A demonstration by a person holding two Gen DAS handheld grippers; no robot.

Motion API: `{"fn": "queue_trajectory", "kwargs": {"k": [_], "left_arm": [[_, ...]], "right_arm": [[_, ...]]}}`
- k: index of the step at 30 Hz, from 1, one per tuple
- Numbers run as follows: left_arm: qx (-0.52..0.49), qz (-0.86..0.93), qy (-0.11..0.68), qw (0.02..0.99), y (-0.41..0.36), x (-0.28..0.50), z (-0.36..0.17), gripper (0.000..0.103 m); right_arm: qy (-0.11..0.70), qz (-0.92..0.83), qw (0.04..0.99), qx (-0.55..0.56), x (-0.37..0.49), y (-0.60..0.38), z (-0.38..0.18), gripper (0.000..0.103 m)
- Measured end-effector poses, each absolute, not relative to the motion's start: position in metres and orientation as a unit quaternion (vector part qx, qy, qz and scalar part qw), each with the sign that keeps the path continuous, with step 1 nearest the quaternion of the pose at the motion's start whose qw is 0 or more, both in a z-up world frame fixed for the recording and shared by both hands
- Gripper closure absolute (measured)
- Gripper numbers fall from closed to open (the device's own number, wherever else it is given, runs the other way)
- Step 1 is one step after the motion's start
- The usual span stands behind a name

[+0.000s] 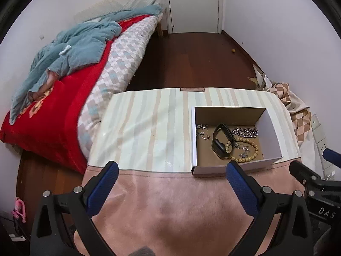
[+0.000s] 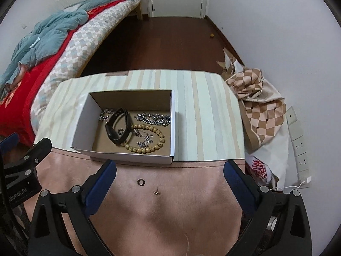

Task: Organize jewelry
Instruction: 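Lift both open tools out of the box, then grasp the small black ring with the left tool while the right grasps the gold earring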

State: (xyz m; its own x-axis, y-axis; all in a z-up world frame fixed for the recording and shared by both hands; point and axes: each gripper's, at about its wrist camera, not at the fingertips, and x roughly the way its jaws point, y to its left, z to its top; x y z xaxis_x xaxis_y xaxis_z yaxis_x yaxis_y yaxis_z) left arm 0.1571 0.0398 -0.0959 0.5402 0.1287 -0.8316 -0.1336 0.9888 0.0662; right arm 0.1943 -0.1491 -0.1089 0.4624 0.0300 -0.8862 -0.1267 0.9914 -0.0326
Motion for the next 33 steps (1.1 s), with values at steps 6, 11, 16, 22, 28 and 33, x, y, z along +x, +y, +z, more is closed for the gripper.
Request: {"fn": "queue_trajectory", "kwargs": {"k": [6,11,16,22,28,33], "left_arm": [[-0.005,0.069,0.457,0.887,0.034,0.134,-0.077,0.000],[-0.012,0.060,0.442,0.895,0.030,0.119,-0.061,0.000],[-0.016,0.059,0.424,0.904,0.024,0.106,-0.044,0.000],[-0.029,0.059,0.413,0.908,0.024,0.096,-0.037,0.000],[-0.023,0.081,0.435,0.896,0.023,0.099,-0.070,0.000],[-0.010,0.106,0.483,0.869,0.024,0.111,-0.137,0.000]], "right_arm": [[0.489,0.041,0.870,-0.045,0.171,-0.153,-0.083,0.001],[0.460,0.035,0.886,-0.046,0.151,-0.158,-0.056,0.001],[0.433,0.031,0.900,-0.048,0.129,-0.161,-0.030,0.001],[0.419,0.036,0.906,-0.035,0.114,-0.167,-0.014,0.001],[0.436,0.043,0.899,-0.018,0.117,-0.180,-0.041,0.001],[0.470,0.054,0.881,-0.017,0.128,-0.185,-0.117,0.020]]}}
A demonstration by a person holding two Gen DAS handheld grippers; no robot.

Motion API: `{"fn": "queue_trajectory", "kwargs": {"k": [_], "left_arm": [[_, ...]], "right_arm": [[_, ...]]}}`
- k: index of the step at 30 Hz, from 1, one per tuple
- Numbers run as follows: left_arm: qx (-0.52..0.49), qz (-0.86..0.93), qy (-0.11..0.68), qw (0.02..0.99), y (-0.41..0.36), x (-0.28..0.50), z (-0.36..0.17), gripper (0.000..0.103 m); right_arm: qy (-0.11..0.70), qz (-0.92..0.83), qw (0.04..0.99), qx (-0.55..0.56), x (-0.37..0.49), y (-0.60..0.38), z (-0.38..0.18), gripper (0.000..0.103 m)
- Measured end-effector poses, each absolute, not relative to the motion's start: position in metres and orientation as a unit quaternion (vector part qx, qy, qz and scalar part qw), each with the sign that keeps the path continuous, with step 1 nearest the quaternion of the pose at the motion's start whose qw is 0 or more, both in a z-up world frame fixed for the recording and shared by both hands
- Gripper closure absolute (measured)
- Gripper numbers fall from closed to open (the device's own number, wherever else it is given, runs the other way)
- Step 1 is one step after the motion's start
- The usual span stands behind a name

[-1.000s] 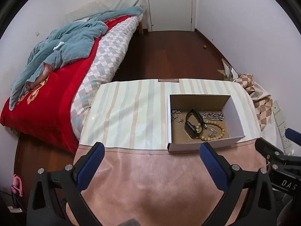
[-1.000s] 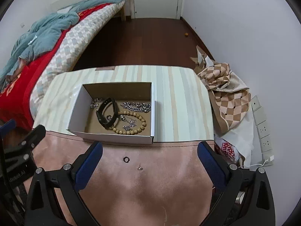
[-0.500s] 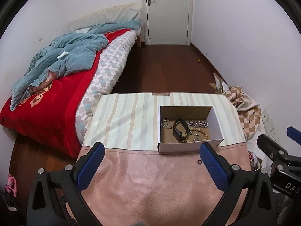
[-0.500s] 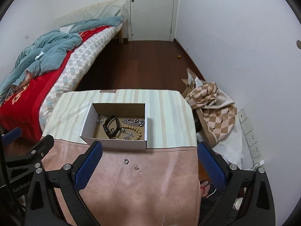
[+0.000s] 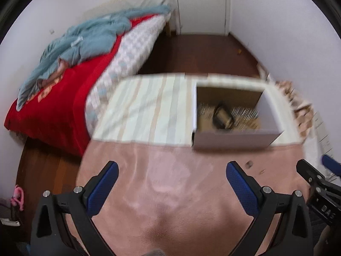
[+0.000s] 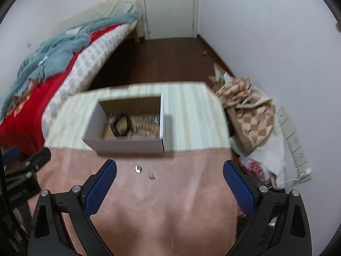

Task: Organize jewelry
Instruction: 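Grasp the small black ring with the left tool while the right grasps the gold earring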

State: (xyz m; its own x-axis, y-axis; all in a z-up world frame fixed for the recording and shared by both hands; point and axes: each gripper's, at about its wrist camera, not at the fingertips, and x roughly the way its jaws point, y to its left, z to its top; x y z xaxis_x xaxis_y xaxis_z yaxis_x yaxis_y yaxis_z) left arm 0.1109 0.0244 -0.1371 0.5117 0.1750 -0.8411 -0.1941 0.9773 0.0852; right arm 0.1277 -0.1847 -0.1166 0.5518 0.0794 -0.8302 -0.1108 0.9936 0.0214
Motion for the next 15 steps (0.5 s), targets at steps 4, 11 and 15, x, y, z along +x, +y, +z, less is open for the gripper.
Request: {"fn": "queue_trajectory", "kwargs": {"k": [4,11,15], "left_arm": [[-0.008,0.111,0.529,0.841,0.028,0.123,-0.186,0.000],[-0.008,0.111,0.564,0.818,0.037,0.135,-0.221,0.000],[-0.016,0.101,0.562,0.821,0.034,0.141,-0.222,0.000]], "right_arm": [[0.513,0.085,0.854,-0.005,0.143,-0.179,-0.189,0.047],[0.510,0.099,0.854,-0.015,0.154,-0.165,-0.234,0.067],[0.502,0.106,0.858,-0.033,0.154,-0.156,-0.241,0.094]]}}
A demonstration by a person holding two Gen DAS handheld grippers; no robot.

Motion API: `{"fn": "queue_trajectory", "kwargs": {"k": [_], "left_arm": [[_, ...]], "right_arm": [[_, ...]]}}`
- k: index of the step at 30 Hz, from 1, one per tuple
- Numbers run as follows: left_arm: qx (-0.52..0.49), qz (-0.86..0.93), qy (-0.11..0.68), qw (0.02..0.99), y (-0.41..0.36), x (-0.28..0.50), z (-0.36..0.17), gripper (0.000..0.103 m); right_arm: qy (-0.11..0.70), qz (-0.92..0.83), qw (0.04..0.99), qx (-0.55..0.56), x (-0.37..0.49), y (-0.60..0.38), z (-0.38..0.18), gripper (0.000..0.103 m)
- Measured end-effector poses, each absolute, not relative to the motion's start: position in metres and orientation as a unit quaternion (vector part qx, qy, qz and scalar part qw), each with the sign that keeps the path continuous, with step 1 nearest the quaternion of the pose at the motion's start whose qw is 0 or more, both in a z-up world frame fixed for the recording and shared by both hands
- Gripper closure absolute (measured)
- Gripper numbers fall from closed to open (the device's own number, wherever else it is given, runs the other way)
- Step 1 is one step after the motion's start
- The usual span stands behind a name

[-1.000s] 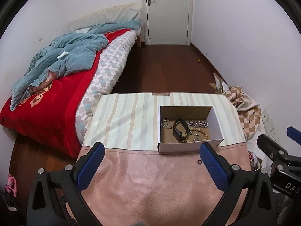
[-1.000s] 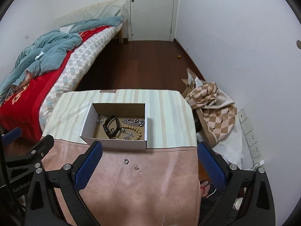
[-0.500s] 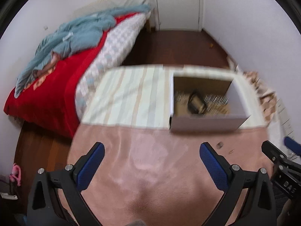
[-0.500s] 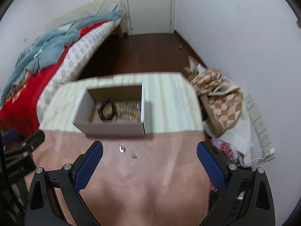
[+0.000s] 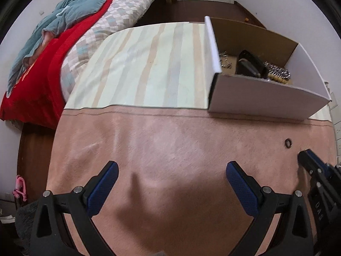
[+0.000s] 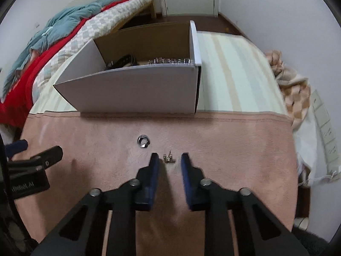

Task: Organize jewelry
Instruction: 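Grasp the small black ring with the left tool while the right grasps the gold earring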

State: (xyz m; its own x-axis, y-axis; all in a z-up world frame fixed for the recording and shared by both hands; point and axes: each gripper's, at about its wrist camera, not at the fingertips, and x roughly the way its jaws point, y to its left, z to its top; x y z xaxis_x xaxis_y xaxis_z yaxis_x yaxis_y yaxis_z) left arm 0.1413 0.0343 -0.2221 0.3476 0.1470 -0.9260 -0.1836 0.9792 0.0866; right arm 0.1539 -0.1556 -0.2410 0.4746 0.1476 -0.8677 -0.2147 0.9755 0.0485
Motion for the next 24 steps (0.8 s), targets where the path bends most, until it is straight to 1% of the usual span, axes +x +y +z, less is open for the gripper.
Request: {"fn": "queue_trajectory", "kwargs": {"k": [6,11,12,13,14,16,17,18,19,20,21,22,23,24], "left_arm": [[-0.010,0.050,0.546,0.836,-0.007,0.154,-0.216,0.001],[-0.007,0.012,0.544,0.839,-0.049,0.165,-0.223,0.002],[-0.003,0.006,0.543,0.840,-0.056,0.167,-0.225,0.008],[0.000,0.001,0.544,0.839,-0.062,0.169,-0.227,0.019],[0.003,-0.002,0.546,0.838,-0.066,0.170,-0.230,0.024],[0.006,-0.016,0.552,0.834,-0.074,0.172,-0.235,0.039],[0.009,-0.019,0.546,0.837,-0.076,0.171,-0.234,0.042],[0.017,-0.021,0.540,0.841,-0.080,0.169,-0.233,0.050],[0.020,-0.030,0.535,0.844,-0.084,0.168,-0.231,0.061],[0.021,-0.036,0.534,0.845,-0.086,0.167,-0.230,0.067],[0.024,-0.041,0.532,0.846,-0.089,0.166,-0.229,0.080],[0.028,-0.045,0.530,0.846,-0.092,0.165,-0.229,0.086],[0.030,-0.048,0.530,0.846,-0.092,0.168,-0.229,0.089],[0.032,-0.050,0.529,0.847,-0.092,0.168,-0.229,0.093]], "right_arm": [[0.483,0.090,0.871,0.009,0.148,-0.182,-0.219,0.094],[0.475,0.050,0.878,0.025,0.144,-0.216,-0.206,0.094],[0.475,0.046,0.878,0.026,0.145,-0.219,-0.204,0.094],[0.476,0.038,0.878,0.031,0.146,-0.226,-0.206,0.094],[0.478,0.032,0.877,0.033,0.148,-0.229,-0.206,0.094],[0.479,0.024,0.876,0.039,0.152,-0.233,-0.207,0.094],[0.479,0.022,0.877,0.042,0.153,-0.238,-0.206,0.094],[0.479,0.019,0.876,0.044,0.154,-0.240,-0.207,0.094],[0.479,0.018,0.877,0.045,0.154,-0.242,-0.207,0.094],[0.478,0.017,0.877,0.046,0.155,-0.242,-0.207,0.094],[0.477,0.016,0.877,0.047,0.155,-0.243,-0.207,0.094],[0.477,0.015,0.878,0.047,0.155,-0.243,-0.207,0.094],[0.476,0.014,0.878,0.048,0.156,-0.245,-0.207,0.094],[0.476,0.014,0.878,0.050,0.156,-0.245,-0.207,0.094]]}}
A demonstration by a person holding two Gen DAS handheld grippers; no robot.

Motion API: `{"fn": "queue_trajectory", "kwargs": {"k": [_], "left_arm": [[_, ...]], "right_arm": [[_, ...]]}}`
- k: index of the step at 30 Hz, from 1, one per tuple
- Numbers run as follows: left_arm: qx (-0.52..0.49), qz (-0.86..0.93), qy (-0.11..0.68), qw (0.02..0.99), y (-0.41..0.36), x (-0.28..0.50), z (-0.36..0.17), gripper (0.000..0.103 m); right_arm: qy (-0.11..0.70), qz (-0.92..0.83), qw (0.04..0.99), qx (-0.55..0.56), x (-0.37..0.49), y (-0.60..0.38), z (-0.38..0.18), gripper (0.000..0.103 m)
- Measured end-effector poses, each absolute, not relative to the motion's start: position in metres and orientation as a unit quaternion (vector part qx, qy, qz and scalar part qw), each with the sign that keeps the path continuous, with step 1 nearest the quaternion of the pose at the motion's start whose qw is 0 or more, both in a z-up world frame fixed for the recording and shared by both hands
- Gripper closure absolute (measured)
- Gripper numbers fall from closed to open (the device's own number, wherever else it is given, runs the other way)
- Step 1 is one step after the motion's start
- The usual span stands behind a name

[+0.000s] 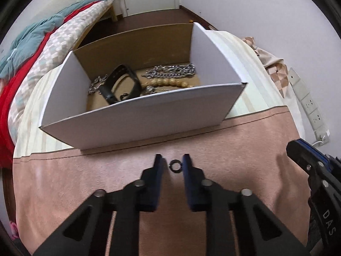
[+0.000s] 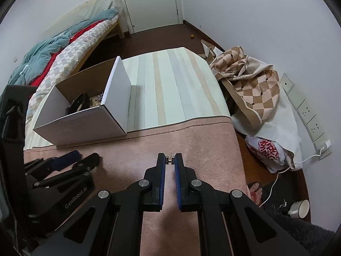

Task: Organize jewelry
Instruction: 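Grasp the small black ring with the left tool while the right grasps the gold earring, then carry the black ring and gold earring into the box and open both tools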

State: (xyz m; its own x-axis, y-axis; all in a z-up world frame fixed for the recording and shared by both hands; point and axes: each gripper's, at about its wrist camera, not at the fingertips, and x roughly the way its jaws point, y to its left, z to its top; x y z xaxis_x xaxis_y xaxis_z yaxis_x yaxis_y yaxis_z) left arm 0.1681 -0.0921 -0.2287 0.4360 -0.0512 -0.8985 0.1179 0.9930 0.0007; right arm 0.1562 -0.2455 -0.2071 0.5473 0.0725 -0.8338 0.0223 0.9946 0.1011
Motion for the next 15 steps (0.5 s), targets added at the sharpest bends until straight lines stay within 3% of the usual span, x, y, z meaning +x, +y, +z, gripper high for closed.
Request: {"fn": "queue_trajectory", "kwargs": {"k": [10,15], "left_arm": [[0.017,-0.058,0.519,0.853,-0.081,0.159,-0.217,0.093],[-0.003,-0.067,0.504,0.861,-0.066,0.151,-0.186,0.093]], "right_arm": [[0.458,0.015,0.887,0.058,0.152,-0.242,-0.189,0.094],[0.441,0.030,0.895,0.063,0.149,-0.236,-0.166,0.094]]}}
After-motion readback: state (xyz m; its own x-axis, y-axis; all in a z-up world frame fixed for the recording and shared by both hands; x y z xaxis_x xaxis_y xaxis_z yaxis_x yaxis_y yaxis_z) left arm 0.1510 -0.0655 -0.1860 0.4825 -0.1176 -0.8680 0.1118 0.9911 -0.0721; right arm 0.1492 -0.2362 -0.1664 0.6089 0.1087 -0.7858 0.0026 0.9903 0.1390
